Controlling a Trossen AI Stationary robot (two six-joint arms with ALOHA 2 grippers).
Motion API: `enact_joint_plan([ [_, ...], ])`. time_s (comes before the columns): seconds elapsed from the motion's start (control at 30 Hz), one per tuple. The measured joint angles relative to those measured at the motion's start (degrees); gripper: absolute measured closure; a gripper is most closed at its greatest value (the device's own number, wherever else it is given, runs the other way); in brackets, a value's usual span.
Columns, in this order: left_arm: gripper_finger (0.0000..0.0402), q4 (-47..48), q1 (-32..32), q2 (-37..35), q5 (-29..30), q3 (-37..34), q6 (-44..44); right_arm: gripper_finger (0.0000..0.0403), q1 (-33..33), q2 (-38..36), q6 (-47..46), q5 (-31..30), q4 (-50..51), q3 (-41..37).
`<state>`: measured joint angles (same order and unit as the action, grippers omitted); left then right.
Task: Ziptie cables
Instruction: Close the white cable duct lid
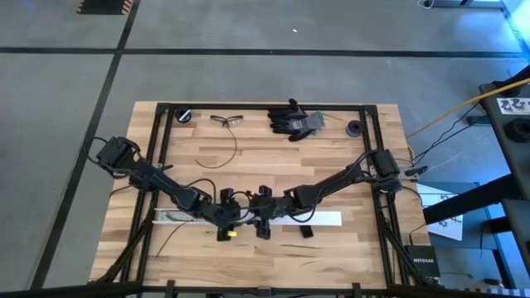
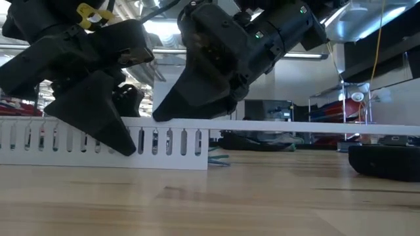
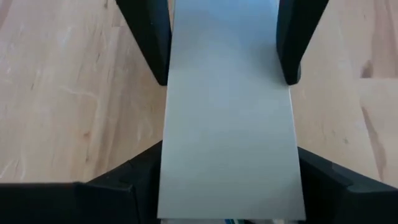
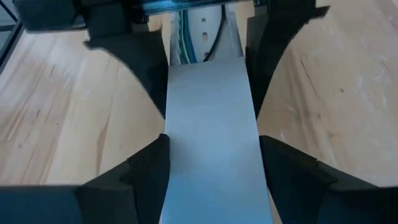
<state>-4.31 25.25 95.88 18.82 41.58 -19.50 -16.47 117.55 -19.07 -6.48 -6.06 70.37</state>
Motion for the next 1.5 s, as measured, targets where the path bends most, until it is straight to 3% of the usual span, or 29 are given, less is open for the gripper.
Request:
enact_joint_plan([
  [0.1, 0.0154, -0.74, -0.24, 0.11, -0.24, 0.00, 0.64, 0.0185, 0.02, 0.03, 0.04, 0.06, -0.09, 0.02],
  [0.3, 0.0130, -1.70, -2.34, -0.05, -6.24, 0.15, 2.37, 0.0185, 0.02, -0.06, 0.02, 0.20, 0.64, 0.09],
  [0.53, 0.0126, 16.40, -0.94, -7.11, -7.06, 3.08, -2.91, 0.0185, 0.02, -0.17, -0.07, 0.15, 1.99, 0.17],
  [0.63, 0.0125, 19.09, 1.51, -9.34, -4.06, 2.65, -5.69, 0.0185, 0.02, -0.19, -0.09, 0.17, 2.26, 0.22],
  [0.77, 0.0125, 15.44, 4.71, -8.79, 2.11, -0.10, -6.15, 0.0185, 0.02, -0.21, -0.02, 0.13, 2.42, 0.21],
  [1.07, 0.0128, 4.59, 6.51, -7.48, 4.03, -6.77, -7.14, 0.0185, 0.00, -0.28, -0.04, 0.05, 2.66, 0.16],
  [1.33, 0.0199, -0.02, 6.58, -7.37, 4.41, -8.59, -6.44, 0.0185, -0.02, -0.28, -0.09, 0.08, 1.55, 0.03],
  [1.5, 0.0205, -2.15, 6.48, -6.67, 4.07, -8.59, -5.35, 0.0185, -0.04, -0.08, -0.09, 0.28, -0.78, -0.07],
])
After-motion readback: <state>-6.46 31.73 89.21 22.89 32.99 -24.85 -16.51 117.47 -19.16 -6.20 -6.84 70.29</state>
